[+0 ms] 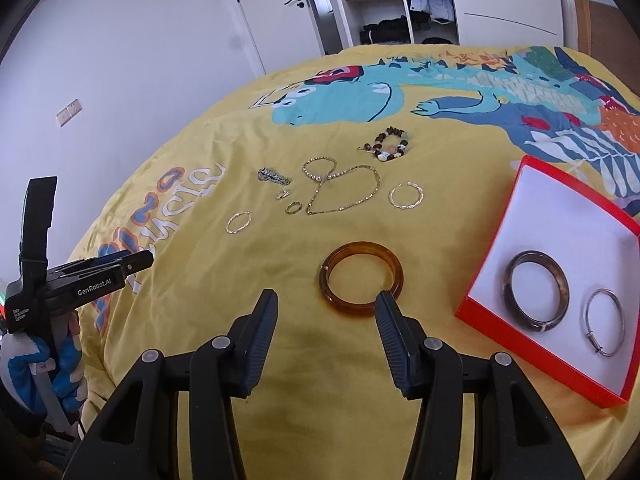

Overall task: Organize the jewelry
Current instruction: 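Lift both open tools away from the red box, then grasp the twisted hoop earring with left tool while right tool grasps the amber bangle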

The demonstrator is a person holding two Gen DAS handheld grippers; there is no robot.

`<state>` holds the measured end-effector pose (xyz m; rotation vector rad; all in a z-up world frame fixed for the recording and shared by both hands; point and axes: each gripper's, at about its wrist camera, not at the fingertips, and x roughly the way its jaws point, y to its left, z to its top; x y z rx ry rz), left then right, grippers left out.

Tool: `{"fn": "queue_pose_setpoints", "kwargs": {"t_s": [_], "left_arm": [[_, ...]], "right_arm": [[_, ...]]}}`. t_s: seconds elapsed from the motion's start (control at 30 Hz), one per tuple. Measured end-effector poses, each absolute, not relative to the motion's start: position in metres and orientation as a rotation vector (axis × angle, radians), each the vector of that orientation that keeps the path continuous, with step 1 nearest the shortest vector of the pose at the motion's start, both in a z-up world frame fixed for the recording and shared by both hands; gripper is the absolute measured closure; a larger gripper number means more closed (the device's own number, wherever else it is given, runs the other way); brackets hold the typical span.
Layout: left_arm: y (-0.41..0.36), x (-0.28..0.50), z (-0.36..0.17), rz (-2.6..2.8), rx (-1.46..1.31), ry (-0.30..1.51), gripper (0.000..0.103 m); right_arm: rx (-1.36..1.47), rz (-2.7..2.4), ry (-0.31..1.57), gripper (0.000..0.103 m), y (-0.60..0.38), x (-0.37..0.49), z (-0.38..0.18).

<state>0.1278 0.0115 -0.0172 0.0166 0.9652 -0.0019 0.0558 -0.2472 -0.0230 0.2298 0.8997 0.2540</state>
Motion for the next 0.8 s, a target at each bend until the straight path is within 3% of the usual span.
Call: {"fn": "queue_pose_setpoints", "kwargs": {"t_s": [0.27,0.53,0.8], "left_arm": [[0.003,0.156,-0.032,-0.049,0.001,0.978,0.063],[-0.007,0.197,-0.048,-0.070,-0.022,0.993,0.064],[-0.017,0.231,-0.080,-0.070,0.003,1.056,0.075]], "right_arm": [[0.218,0.311,0.928,0.052,-0.238,0.082,-0.046],[0.196,0.358,0.958,0.061,-0.230,0.102,-0.066],[0.213,0.394,1.004,0.074,-0.230,0.121,-0.088]]}}
